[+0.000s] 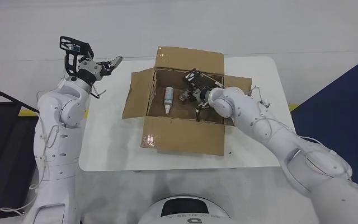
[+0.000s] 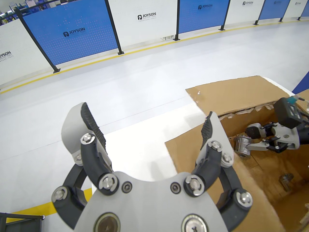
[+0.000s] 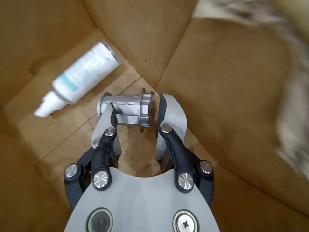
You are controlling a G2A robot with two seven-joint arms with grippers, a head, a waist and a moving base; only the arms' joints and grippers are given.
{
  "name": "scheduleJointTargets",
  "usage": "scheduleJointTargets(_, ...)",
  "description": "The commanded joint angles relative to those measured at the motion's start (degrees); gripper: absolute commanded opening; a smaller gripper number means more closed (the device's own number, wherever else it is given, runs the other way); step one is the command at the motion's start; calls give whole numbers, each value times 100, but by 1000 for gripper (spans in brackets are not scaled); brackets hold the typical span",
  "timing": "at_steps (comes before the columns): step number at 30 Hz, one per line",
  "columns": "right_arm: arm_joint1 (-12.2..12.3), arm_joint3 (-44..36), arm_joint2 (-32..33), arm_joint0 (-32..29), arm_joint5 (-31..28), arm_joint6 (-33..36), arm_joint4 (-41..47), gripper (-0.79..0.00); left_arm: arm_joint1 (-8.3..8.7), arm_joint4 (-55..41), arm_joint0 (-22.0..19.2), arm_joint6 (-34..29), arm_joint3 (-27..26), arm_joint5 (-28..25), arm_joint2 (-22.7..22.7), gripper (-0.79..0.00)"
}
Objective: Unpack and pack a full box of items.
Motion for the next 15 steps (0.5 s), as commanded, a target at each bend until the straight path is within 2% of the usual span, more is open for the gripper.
scheduleJointTargets(1, -77, 103, -8, 13, -65, 6, -26, -453, 0, 0, 0, 0, 0, 0, 0, 0)
scheduleJointTargets(6, -207, 179, 1, 36, -110, 5, -253, -483, 0, 0, 0, 0, 0, 0, 0, 0)
scheduleJointTargets(9, -236, 140, 42, 23, -67, 28, -423, -659, 0, 0, 0, 0, 0, 0, 0, 0)
scheduleJointTargets(10, -242, 122, 53, 15, -53, 72, -482, -785, 0, 0, 0, 0, 0, 0, 0, 0)
scheduleJointTargets(15, -246, -35, 120, -45, -61, 246, -773, -785, 0, 0, 0, 0, 0, 0, 0, 0)
